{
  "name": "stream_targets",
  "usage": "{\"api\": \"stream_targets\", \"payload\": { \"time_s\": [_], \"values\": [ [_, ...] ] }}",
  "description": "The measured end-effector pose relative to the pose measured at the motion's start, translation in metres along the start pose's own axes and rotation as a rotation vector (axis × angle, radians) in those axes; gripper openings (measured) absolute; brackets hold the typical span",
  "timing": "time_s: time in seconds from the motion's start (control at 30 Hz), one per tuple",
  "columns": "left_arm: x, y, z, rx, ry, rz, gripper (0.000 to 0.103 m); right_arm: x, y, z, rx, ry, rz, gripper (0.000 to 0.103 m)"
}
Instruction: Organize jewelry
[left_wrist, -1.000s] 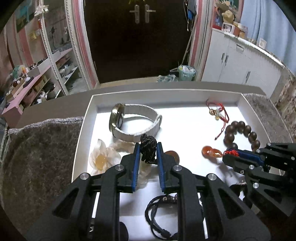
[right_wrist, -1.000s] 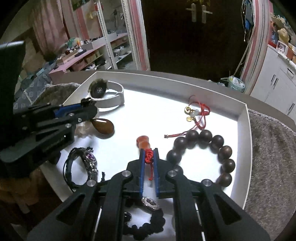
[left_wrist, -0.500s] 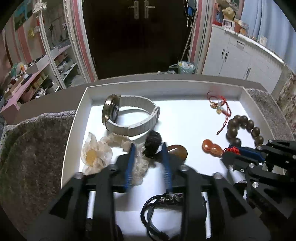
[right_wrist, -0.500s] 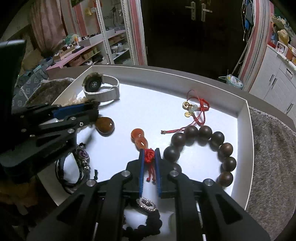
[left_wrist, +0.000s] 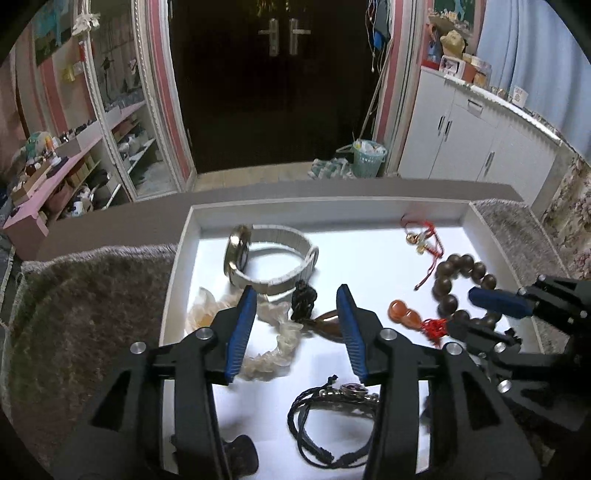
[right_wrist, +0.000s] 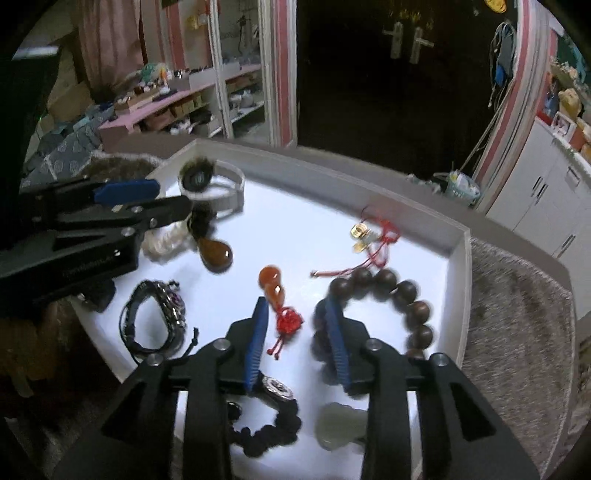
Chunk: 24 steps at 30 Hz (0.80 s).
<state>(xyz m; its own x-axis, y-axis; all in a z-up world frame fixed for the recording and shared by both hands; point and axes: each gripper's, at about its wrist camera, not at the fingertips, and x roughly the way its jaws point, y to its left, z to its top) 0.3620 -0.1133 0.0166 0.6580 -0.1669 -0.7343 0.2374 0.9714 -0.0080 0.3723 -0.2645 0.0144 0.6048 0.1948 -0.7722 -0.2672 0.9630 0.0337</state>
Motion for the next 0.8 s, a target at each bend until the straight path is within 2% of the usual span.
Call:
{"api": "stream_targets", "payload": {
  "time_s": [0.17, 0.23, 0.27, 0.3, 0.33, 0.43, 0.47, 0.5, 0.57, 0.63, 0.73, 0.8],
  "values": [
    [-0.034, 0.006, 0.010, -0.019, -0.066, 0.031, 0.045, -0.039, -0.008, 0.009, 0.010, -0.063, -0.042, 0.034],
    [-0.052, 0.009, 0.007, -0.021, -0.089, 0.038, 0.052, -0.058, -0.009, 0.008, 0.014, -0.086, -0.065, 0.037],
    [-0.066, 0.010, 0.003, -0.016, -0.109, 0.043, 0.064, -0.074, -0.009, 0.005, 0.018, -0.111, -0.086, 0.045],
    [-0.078, 0.011, -0.001, -0.010, -0.123, 0.043, 0.071, -0.085, -0.009, 0.002, 0.031, -0.132, -0.099, 0.049],
    [-0.088, 0.012, -0.006, -0.008, -0.139, 0.039, 0.071, -0.101, -0.008, -0.005, 0.060, -0.170, -0.123, 0.050],
    [-0.131, 0.015, -0.042, -0.008, -0.188, 0.034, 0.074, -0.135, 0.007, -0.032, 0.068, -0.230, -0.131, 0.053],
    [-0.140, 0.017, -0.052, -0.016, -0.196, 0.037, 0.081, -0.144, 0.013, -0.044, 0.067, -0.248, -0.147, 0.061],
    [-0.155, 0.020, -0.072, -0.022, -0.207, 0.051, 0.089, -0.155, 0.021, -0.061, 0.073, -0.273, -0.160, 0.066],
    [-0.177, 0.026, -0.105, -0.024, -0.244, 0.122, 0.090, -0.175, 0.032, -0.096, 0.111, -0.319, -0.153, 0.069],
    [-0.198, 0.034, -0.135, -0.048, -0.284, 0.174, 0.091, -0.183, 0.041, -0.122, 0.141, -0.323, -0.139, 0.069],
    [-0.225, 0.045, -0.173, -0.119, -0.339, 0.182, 0.100, -0.191, 0.057, -0.162, 0.166, -0.330, -0.141, 0.079],
    [-0.233, 0.046, -0.195, -0.127, -0.350, 0.200, 0.100, -0.195, 0.066, -0.183, 0.185, -0.351, -0.153, 0.081]
  ]
}}
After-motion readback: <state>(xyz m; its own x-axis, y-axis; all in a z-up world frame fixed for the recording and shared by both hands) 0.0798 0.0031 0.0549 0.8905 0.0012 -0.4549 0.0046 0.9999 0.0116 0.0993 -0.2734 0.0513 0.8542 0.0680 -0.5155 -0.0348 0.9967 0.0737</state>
